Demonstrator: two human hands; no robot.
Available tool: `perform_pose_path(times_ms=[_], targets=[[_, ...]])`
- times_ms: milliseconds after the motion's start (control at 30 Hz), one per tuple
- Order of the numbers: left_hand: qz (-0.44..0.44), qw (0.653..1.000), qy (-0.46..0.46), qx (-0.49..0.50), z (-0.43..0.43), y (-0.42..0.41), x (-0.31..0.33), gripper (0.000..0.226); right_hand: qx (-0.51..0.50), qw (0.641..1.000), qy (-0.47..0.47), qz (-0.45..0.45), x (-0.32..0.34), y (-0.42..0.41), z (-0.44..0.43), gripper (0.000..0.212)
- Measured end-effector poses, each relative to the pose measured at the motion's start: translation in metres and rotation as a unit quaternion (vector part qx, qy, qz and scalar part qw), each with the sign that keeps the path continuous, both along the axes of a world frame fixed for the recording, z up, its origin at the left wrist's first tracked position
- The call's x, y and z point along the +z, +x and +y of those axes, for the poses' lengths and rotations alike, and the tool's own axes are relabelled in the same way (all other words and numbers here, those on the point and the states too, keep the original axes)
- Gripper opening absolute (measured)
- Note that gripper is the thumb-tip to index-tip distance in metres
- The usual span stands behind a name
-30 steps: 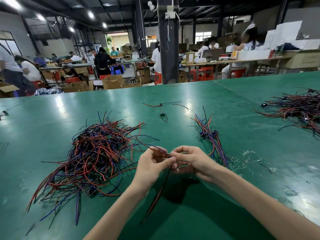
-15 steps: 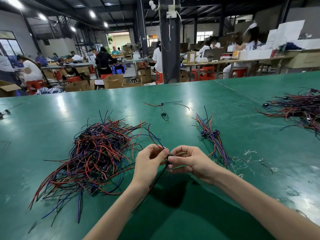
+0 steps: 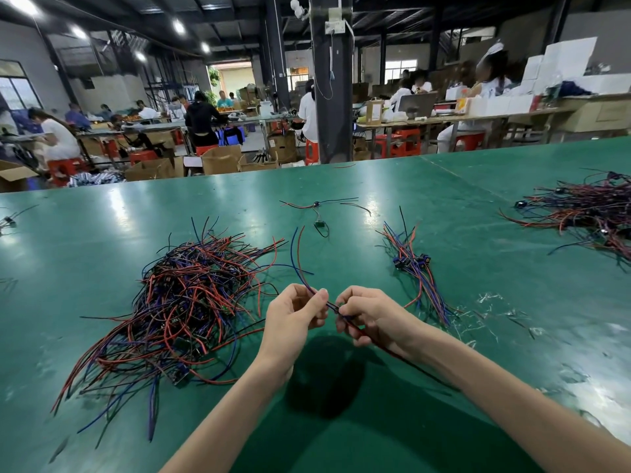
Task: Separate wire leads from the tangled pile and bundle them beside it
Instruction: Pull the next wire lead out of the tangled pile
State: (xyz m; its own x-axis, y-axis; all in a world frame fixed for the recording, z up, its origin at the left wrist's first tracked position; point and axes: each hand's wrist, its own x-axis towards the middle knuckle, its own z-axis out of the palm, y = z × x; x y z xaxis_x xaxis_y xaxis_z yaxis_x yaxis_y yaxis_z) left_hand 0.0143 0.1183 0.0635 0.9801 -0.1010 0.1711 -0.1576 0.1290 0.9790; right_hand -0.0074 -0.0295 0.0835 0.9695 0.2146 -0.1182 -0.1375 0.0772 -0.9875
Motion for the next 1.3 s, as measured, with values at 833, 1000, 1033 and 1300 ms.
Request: perform_pose_path(times_ms=[833, 1000, 1033, 1300], targets=[[-0.041, 0.999, 0.027, 0.018, -0.0017, -0.0039, -0.0028, 0.030, 0.044, 0.998, -0.045, -0.001, -0.0034, -0.0060, 0.0039, 0.029], [-0.064, 0.997, 0.037, 0.039, -0.0031, -0.0060, -0.0052, 0.029, 0.020, 0.999, -0.049, -0.001, -0.0047, -0.0072, 0.0061, 0.029], [-0.066, 0.996, 0.035, 0.042, -0.0034, -0.0061, -0.0053, 0.029, 0.016, 0.999, -0.050, 0.000, -0.0043, -0.0076, 0.0063, 0.029], [-0.005, 0.999, -0.038, -0.027, -0.0030, -0.0043, -0.0033, 0.005, 0.018, 0.999, -0.039, 0.008, -0.0023, -0.0089, 0.0070, 0.029]])
